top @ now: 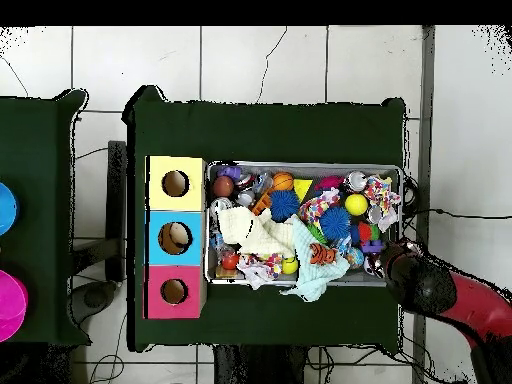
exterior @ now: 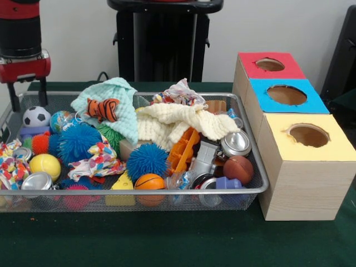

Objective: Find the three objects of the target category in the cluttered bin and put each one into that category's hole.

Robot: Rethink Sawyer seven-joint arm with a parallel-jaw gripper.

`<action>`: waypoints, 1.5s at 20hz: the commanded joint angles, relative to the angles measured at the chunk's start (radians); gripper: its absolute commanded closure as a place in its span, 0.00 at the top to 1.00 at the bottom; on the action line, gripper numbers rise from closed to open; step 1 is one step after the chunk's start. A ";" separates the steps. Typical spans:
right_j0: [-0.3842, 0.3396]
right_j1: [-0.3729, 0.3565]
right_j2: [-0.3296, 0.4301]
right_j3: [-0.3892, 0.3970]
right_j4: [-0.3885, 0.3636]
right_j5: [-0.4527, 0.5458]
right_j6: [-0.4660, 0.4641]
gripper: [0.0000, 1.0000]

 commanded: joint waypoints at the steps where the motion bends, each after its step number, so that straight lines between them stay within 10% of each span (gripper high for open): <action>1: 0.035 -0.005 -0.040 0.105 0.043 -0.084 0.297 1.00; 15: 0.105 -0.030 -0.063 0.266 0.058 -0.180 0.312 1.00; 30: 0.077 0.094 -0.103 0.230 0.036 -0.331 0.267 1.00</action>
